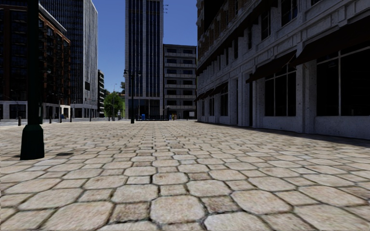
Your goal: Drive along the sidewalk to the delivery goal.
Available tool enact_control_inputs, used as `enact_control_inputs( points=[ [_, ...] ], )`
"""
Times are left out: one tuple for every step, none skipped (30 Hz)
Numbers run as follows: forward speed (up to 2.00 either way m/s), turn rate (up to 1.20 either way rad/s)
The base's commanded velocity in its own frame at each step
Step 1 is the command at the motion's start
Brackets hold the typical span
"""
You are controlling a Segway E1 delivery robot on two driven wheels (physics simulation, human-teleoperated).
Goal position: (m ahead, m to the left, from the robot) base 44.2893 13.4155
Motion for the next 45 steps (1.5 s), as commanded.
enact_control_inputs(
  points=[
    [2.00,0.00],
    [2.00,0.00],
    [2.00,0.00],
    [2.00,0.00],
    [2.00,0.00],
    [2.00,0.00],
    [2.00,0.00],
    [2.00,0.00],
    [2.00,0.00],
    [2.00,0.00],
    [2.00,0.00],
    [2.00,0.00],
    [2.00,0.00],
    [2.00,0.00],
    [2.00,0.00],
    [2.00,0.00],
    [2.00,0.00],
    [2.00,0.00],
    [2.00,0.00],
    [2.00,0.00],
    [2.00,0.00],
    [2.00,0.00],
    [2.00,0.00],
    [2.00,0.00],
    [2.00,0.00],
    [2.00,0.00],
    [2.00,0.00],
    [2.00,0.00],
    [2.00,0.00],
    [2.00,0.00],
    [2.00,0.00],
    [2.00,0.00],
    [2.00,0.00],
    [2.00,0.00],
    [2.00,0.00],
    [2.00,0.00],
    [2.00,0.00],
    [2.00,0.00],
    [2.00,0.00],
    [2.00,0.00],
    [2.00,0.00],
    [2.00,0.00],
    [2.00,0.00],
    [2.00,0.00],
    [2.00,0.00]
  ],
)
